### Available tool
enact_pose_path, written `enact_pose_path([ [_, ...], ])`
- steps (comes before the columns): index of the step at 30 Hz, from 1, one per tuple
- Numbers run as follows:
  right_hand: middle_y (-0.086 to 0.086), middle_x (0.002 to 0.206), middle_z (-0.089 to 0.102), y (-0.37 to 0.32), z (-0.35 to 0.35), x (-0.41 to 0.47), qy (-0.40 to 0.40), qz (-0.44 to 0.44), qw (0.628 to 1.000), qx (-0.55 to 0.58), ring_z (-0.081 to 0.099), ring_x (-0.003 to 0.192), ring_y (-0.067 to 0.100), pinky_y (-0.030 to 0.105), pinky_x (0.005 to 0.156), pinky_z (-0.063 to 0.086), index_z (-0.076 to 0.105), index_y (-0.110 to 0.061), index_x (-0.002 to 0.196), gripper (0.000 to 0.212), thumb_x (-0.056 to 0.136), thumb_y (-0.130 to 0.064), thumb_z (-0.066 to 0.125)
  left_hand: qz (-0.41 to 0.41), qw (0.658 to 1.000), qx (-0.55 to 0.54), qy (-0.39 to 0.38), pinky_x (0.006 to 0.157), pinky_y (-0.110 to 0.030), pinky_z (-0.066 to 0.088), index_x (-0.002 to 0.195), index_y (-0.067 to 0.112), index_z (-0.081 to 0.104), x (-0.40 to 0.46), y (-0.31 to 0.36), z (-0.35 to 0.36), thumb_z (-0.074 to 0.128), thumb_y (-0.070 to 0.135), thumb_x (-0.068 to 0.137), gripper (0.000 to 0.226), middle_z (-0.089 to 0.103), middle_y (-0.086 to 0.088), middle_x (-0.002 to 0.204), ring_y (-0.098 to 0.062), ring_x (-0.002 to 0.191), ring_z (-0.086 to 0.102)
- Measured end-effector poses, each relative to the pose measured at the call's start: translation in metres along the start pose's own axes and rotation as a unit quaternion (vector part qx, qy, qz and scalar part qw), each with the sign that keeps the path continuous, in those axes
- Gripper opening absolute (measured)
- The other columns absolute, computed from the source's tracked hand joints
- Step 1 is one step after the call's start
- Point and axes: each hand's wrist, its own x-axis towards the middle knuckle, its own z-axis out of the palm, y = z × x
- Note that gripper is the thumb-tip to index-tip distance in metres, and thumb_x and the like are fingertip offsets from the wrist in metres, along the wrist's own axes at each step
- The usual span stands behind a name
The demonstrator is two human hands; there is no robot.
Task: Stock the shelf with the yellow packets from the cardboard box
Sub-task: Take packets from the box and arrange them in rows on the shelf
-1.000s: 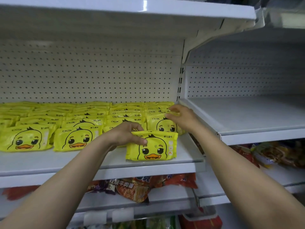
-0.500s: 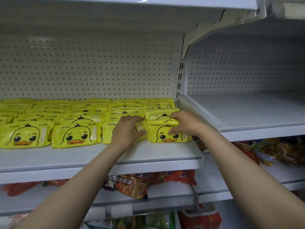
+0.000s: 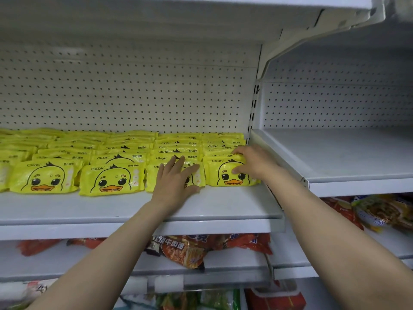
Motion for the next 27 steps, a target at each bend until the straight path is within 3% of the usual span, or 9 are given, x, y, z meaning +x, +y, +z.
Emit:
enact_pose_path([
  [4,0.001,0.130,0.053,-0.002,0.003,0.001,0.022,-0.017,0.999,-0.033,0.039,0.127,0.021,0.034,0.092,0.041,0.056,-0.036,0.131,0.062,0.074,-0.044,0.081,0.001,1.000,-0.003,0.004,0.120,-0.048,0.002,0.146,0.041,0.038,-0.001,0.000,0.001,0.063,0.054,0.085,0.067,0.019,-0.004,0.161,-0.026,0.150,0.005],
  [21,0.003,0.135,0.052,-0.018,0.003,-0.007,0.018,0.015,0.998,-0.058,0.040,0.129,0.023,0.039,0.097,0.044,0.052,-0.035,0.136,0.064,0.077,-0.043,0.077,-0.013,1.000,-0.012,-0.018,0.120,-0.049,0.005,0.147,0.036,0.037,-0.002,-0.001,-0.007,0.063,0.055,0.084,0.070,0.019,-0.007,0.161,-0.027,0.149,0.005],
  [24,0.006,0.135,0.052,-0.040,-0.002,-0.010,0.027,0.023,0.998,-0.060,0.040,0.130,0.026,0.038,0.097,0.043,0.049,-0.030,0.139,0.068,0.078,-0.041,0.077,-0.025,0.999,-0.017,-0.029,0.120,-0.046,0.011,0.148,0.033,0.036,-0.002,-0.007,-0.026,0.065,0.052,0.084,0.073,0.020,-0.010,0.160,-0.029,0.148,0.011],
  [27,0.008,0.137,0.051,-0.078,-0.007,-0.010,0.029,0.008,0.998,-0.058,0.039,0.131,0.029,0.039,0.099,0.041,0.048,-0.029,0.141,0.068,0.080,-0.043,0.075,-0.042,0.999,-0.026,-0.013,0.114,-0.042,0.027,0.144,0.027,0.044,-0.004,-0.029,-0.060,0.075,0.042,0.079,0.073,0.035,-0.014,0.153,-0.032,0.142,0.027],
])
